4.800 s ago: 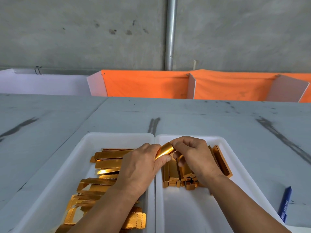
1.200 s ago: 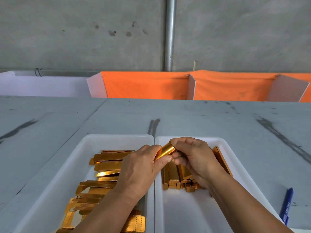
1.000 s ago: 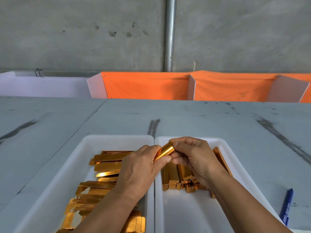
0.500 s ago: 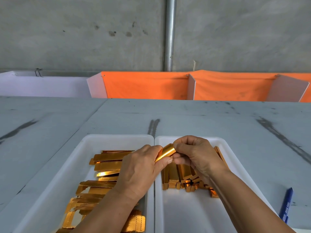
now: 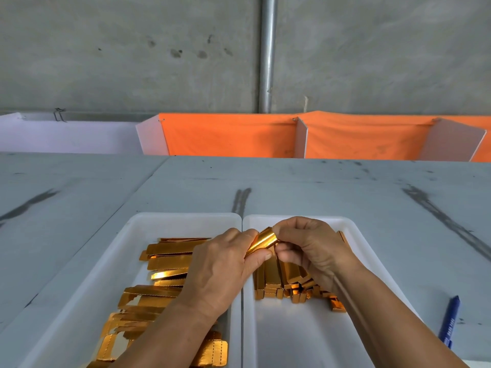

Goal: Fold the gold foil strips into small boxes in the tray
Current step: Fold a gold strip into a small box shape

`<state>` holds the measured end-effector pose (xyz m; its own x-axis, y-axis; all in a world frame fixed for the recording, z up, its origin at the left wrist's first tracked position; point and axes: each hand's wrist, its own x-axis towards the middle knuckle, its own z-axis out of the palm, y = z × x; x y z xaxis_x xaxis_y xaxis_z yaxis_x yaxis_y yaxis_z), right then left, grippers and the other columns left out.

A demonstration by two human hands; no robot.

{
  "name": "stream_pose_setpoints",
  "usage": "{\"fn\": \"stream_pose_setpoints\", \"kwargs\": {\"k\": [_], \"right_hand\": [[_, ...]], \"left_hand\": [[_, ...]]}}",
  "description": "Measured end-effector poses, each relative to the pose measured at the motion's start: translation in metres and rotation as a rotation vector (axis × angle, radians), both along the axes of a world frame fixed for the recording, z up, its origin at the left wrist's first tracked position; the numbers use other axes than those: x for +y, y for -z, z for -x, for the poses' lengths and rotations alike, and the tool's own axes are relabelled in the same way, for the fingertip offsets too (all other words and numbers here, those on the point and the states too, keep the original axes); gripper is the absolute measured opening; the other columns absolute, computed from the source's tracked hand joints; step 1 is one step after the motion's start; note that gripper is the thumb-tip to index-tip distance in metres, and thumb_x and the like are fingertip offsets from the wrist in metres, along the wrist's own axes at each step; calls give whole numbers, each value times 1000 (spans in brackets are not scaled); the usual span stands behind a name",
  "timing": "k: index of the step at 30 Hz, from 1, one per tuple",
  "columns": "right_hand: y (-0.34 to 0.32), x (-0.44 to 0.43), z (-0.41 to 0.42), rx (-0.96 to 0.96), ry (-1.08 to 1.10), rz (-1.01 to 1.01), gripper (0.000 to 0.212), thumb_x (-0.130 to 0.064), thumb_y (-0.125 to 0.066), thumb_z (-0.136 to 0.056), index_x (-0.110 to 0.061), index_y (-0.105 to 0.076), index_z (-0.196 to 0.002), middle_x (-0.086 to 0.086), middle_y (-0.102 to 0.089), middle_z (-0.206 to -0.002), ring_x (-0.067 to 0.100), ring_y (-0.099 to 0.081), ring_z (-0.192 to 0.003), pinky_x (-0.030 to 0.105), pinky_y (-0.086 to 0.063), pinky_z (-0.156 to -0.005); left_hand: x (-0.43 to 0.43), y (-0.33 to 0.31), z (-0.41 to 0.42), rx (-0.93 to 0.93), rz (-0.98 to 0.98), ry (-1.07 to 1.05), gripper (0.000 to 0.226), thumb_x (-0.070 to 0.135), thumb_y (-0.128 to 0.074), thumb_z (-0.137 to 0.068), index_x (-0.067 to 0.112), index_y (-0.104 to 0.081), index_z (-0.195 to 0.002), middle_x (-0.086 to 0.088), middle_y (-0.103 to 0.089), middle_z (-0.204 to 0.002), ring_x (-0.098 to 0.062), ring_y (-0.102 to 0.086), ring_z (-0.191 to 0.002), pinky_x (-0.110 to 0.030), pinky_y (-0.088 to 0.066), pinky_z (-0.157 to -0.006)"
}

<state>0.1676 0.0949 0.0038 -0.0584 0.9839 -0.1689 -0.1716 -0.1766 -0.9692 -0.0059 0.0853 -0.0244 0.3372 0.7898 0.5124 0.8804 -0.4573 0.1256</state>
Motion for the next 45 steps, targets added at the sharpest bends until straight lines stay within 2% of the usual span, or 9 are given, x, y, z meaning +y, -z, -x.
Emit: {"fn": "stream_pose_setpoints", "kwargs": {"k": [3,7,11,14,19,29,34,40,45], "right_hand": [[1,0,2,9,18,-16,11,-10,-75,-82,-1,-70,-87,10,-68,-62,12,-64,-49,19,-52,-42],[2,-1,4,-19,20,-51,26,-25,-79,-72,-4,-74,-86,7,-65,-65,14,-63,-50,20,-53,-43],[3,0,2,22,0,-69,12,-9,-68,-90,0,-75,-91,17,-67,-77,16,-66,-56,22,-56,-49],[1,0,1,21,-30,-78,16,1,-60,-93,-3,-75,-94,19,-70,-78,18,-69,-61,23,-58,-54],[1,-1,2,-24,-32,-107,14,-1,-61,-94,-5,-73,-101,15,-71,-71,16,-69,-57,21,-57,-55],[0,-3,3,-48,-21,-166,9,-4,-64,-92,-5,-72,-97,14,-70,-68,15,-67,-53,19,-56,-54],[1,-3,4,-54,-24,-167,6,-6,-66,-91,-5,-72,-95,13,-71,-68,14,-67,-53,19,-55,-53],[1,-4,4,-151,-23,-225,8,-6,-66,-92,-9,-73,-92,9,-72,-66,14,-68,-55,19,-55,-55],[2,-5,5,-239,-22,-264,9,-8,-65,-93,-11,-73,-92,8,-71,-68,16,-68,-59,24,-57,-60]], "left_hand": [[0,0,0,-47,19,-9,81,72,-10,-78,29,-49,-136,10,-61,-109,-7,-59,-95,-14,-45,-76],[0,0,-1,-90,30,-18,70,69,-22,-83,28,-52,-132,10,-61,-104,-6,-59,-90,-11,-43,-71],[0,-3,0,-109,40,-56,63,66,-28,-84,26,-58,-123,14,-50,-86,-4,-47,-74,-4,-27,-58],[-1,-5,0,-137,41,-55,66,68,-25,-82,26,-58,-120,16,-44,-82,-4,-46,-71,-5,-27,-57],[-3,-6,0,-162,42,-49,65,67,-27,-82,25,-59,-121,15,-43,-82,-4,-46,-71,-7,-27,-57],[-4,-8,0,-166,27,-53,63,65,-33,-84,22,-61,-120,14,-42,-81,-5,-43,-69,-6,-24,-56],[-6,-8,-1,-152,-6,-57,67,66,-28,-83,22,-60,-121,7,-60,-87,-4,-43,-70,-6,-22,-57],[-5,-6,-1,-132,1,-62,65,66,-29,-84,24,-59,-123,7,-61,-90,-4,-43,-71,-8,-27,-61],[-4,-5,0,-130,8,-71,62,65,-29,-85,24,-60,-120,8,-59,-91,-4,-42,-71,-5,-23,-56]]}}
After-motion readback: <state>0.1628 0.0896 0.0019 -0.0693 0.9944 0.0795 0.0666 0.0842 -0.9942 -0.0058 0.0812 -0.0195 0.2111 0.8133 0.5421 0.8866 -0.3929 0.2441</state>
